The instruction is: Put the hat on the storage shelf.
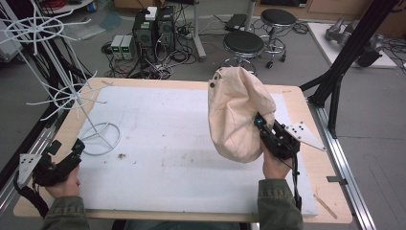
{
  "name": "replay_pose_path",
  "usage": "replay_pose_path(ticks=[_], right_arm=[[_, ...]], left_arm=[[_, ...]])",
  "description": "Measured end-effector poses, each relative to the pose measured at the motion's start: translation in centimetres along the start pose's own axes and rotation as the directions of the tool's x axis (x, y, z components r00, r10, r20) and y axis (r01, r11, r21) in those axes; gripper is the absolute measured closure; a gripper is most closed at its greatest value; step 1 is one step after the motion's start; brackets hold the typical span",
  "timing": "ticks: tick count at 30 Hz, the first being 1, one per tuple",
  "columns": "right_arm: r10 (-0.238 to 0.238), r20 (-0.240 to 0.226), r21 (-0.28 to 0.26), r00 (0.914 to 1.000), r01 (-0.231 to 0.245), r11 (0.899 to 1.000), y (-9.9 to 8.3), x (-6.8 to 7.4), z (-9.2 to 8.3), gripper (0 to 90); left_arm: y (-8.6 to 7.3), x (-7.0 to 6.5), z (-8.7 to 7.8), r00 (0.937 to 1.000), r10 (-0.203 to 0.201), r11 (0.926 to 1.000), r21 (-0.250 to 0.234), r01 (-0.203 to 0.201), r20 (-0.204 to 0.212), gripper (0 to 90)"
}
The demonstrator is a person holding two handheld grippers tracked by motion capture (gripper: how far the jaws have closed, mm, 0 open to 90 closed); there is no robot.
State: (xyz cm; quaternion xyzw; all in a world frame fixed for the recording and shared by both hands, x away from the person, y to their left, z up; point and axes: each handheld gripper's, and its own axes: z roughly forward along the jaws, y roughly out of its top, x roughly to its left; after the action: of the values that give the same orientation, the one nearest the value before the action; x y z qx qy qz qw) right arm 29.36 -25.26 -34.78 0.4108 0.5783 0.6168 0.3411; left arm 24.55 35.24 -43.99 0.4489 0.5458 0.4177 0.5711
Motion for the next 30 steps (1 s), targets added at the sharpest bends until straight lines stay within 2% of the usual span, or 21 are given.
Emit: replay_pose_path(ticks=[4,7,9,11,13,17,22,27,28,30], right_arm=[[-0.033,-0.033,-0.02,0.9989,0.032,0.999,1.1,0.5,0.8,77.3],[-0.016,-0.062,-0.021,0.9979,0.015,1.0,1.8,0.8,1.4,77.3],[-0.012,-0.069,-0.042,0.9976,0.009,0.999,2.0,0.8,1.7,77.3],[0.022,-0.075,-0.034,0.9969,-0.025,0.999,1.9,0.6,1.9,77.3],[0.022,-0.065,-0.031,0.9976,-0.024,0.999,1.8,0.4,2.0,77.3],[0.027,-0.082,-0.048,0.9963,-0.031,0.998,2.2,0.4,2.1,77.3],[-0.008,-0.09,-0.044,0.9959,0.004,0.999,3.1,0.6,2.7,77.3],[-0.034,-0.121,-0.048,0.992,0.028,0.998,4.3,1.3,3.7,77.3],[-0.031,-0.129,-0.054,0.9912,0.025,0.998,4.3,1.4,3.9,77.3],[-0.014,-0.139,-0.033,0.9902,0.01,0.999,4.5,1.6,4.4,77.3]], left_arm=[[0.0,0.0,0.0,1.0,-0.004,1.0,0.0,0.004,0.0,17.6],[0.0,0.0,0.0,1.0,-0.006,1.0,0.001,0.006,0.001,17.6],[0.0,0.1,0.0,1.0,-0.008,1.0,0.001,0.008,0.002,17.6],[0.0,0.1,0.0,1.0,-0.009,1.0,-0.001,0.009,0.002,17.6],[0.0,0.1,0.0,0.9999,-0.012,0.9999,-0.001,0.012,0.004,17.6],[0.0,0.1,0.0,0.9999,-0.009,1.0,0.0,0.009,0.004,17.6],[0.0,0.1,0.0,1.0,-0.009,1.0,-0.002,0.009,0.004,17.6],[0.0,0.1,0.0,1.0,-0.008,1.0,-0.002,0.008,0.005,17.6],[0.0,0.1,0.0,0.9999,-0.009,1.0,-0.002,0.009,0.006,17.6],[0.0,0.1,0.0,0.9999,-0.01,1.0,-0.001,0.01,0.005,17.6]])
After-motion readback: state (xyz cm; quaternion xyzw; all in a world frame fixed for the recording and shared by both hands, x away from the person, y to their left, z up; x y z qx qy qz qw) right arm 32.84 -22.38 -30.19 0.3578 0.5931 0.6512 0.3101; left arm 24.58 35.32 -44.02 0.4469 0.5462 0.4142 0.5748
